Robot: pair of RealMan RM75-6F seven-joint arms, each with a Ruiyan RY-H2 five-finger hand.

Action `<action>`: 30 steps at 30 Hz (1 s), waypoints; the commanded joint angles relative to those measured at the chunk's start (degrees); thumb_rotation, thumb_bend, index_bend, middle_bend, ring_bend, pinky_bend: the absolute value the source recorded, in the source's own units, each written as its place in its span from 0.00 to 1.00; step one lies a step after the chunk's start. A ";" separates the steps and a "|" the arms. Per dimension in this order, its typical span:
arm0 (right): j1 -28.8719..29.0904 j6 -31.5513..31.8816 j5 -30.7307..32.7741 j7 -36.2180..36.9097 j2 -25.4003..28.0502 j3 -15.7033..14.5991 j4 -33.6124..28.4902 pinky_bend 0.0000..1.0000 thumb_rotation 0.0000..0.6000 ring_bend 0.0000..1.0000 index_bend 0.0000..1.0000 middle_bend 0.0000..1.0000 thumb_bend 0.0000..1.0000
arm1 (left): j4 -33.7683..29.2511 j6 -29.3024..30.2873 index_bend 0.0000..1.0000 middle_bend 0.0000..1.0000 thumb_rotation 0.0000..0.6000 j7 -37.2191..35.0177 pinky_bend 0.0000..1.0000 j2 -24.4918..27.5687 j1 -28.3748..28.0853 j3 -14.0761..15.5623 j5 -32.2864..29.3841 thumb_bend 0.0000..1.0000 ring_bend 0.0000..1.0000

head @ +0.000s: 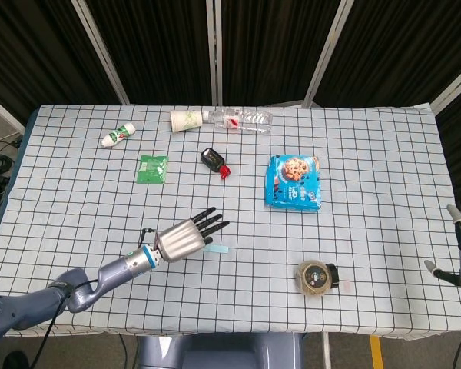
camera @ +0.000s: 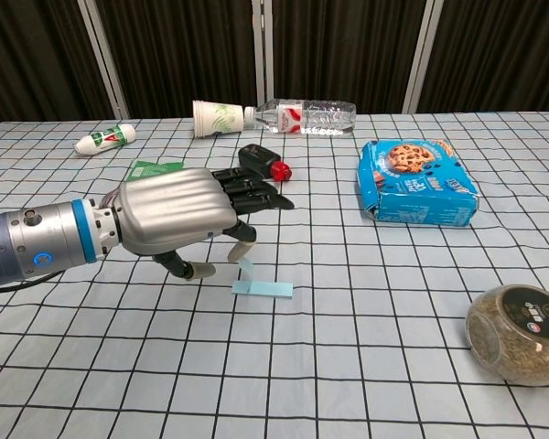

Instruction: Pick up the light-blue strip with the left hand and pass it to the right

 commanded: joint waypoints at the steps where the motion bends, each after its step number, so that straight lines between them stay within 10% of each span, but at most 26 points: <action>1: 0.00 0.03 -0.09 0.05 0.02 -0.01 0.04 0.00 1.00 0.00 0.06 0.00 0.00 | 0.12 0.16 0.55 0.00 1.00 0.41 0.00 -0.31 -0.08 0.20 -0.42 0.36 0.00; 16: -0.07 0.03 -0.07 0.35 0.20 0.06 0.02 0.00 1.00 0.00 0.06 0.00 0.00 | 0.35 1.46 0.37 0.00 1.00 0.80 0.00 -1.29 -1.15 0.37 -2.00 0.36 0.00; 30: -0.10 -0.01 -0.05 0.59 0.28 0.10 0.04 0.00 1.00 0.00 0.06 0.00 0.00 | 1.15 1.19 0.50 0.00 1.00 1.80 0.00 -2.20 -1.60 1.56 -2.72 0.37 0.00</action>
